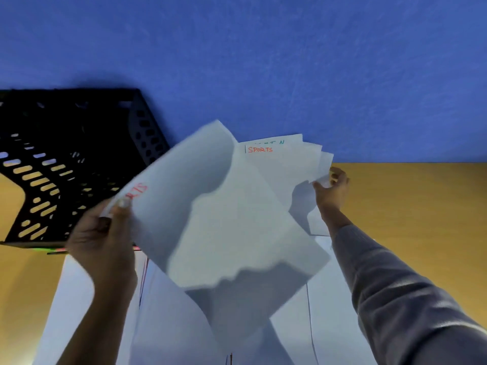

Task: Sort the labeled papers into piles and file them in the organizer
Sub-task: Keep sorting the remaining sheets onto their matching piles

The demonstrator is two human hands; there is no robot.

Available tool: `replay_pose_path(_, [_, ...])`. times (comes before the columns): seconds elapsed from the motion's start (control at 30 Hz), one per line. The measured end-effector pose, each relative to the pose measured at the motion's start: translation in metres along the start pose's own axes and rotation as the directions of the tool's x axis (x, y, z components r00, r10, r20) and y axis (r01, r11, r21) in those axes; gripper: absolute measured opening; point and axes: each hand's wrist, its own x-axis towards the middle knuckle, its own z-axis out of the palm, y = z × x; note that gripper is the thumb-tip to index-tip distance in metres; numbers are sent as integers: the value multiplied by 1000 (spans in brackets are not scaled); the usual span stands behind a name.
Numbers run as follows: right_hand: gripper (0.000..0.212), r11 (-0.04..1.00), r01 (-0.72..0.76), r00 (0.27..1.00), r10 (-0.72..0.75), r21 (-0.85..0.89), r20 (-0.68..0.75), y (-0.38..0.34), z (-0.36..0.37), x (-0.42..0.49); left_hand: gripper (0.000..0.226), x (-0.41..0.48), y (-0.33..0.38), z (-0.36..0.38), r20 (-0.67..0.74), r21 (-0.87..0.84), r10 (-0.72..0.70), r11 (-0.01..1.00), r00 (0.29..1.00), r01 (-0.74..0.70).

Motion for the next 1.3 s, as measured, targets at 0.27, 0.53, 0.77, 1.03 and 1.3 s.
replay_pose_path(0.27, [60,975,-22,994,44,-219,96,21,-17,-10,11,-61,-48,47,328,222,-175,969,928,105])
replay_pose_path(0.53, [85,809,36,906,221,-587,360,38,-16,-39,7,-99,-103,82,547,403,-403,895,734,191])
replay_pose_path(0.77, [84,788,10,922,232,-616,311,30,-5,-48,10,-110,-128,82,590,524,-447,845,672,103])
replay_pose_path(1.03, [58,887,-232,912,341,-399,229,34,3,-48,34,-116,-128,68,650,494,-505,849,567,189])
replay_pose_path(1.3, [21,931,-366,930,364,19,52,37,-1,-43,58,-117,-128,52,695,593,-429,796,577,-122])
